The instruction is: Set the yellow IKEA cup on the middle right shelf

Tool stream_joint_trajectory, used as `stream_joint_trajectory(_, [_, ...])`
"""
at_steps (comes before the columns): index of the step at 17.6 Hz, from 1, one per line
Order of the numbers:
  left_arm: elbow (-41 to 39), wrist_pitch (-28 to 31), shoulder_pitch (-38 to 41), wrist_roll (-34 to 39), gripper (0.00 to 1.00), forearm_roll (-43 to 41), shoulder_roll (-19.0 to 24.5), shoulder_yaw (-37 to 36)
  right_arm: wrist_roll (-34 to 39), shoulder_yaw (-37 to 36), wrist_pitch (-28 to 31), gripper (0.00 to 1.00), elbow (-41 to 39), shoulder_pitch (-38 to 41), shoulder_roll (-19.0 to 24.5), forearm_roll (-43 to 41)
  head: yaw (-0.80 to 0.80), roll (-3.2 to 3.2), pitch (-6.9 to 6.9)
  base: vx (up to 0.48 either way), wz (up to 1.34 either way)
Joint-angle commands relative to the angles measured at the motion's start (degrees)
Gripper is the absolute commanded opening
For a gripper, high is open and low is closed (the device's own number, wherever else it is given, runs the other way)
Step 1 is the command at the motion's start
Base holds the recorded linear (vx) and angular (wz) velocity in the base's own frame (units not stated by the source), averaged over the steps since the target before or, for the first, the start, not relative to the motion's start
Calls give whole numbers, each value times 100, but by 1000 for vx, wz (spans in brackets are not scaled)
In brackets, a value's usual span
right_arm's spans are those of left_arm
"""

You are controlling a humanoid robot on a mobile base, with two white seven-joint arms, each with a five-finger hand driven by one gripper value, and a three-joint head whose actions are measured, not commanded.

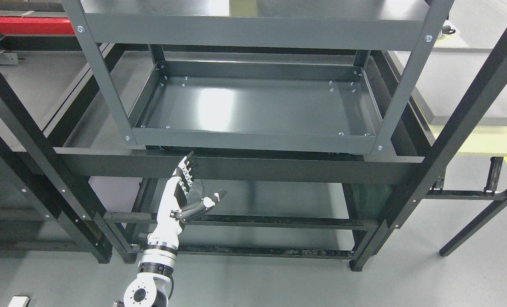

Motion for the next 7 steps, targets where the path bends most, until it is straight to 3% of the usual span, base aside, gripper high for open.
stream_joint_trajectory(1, [-104,9,-52,7,99,-83,15,597,-4,97,5,99,0,80,-100,-141,0,0,0,-13,0])
stream_joint_trajectory(7, [-95,9,-52,7,99,-83,15,615,-4,97,5,99,0,80,-100,-141,0,0,0,0,0])
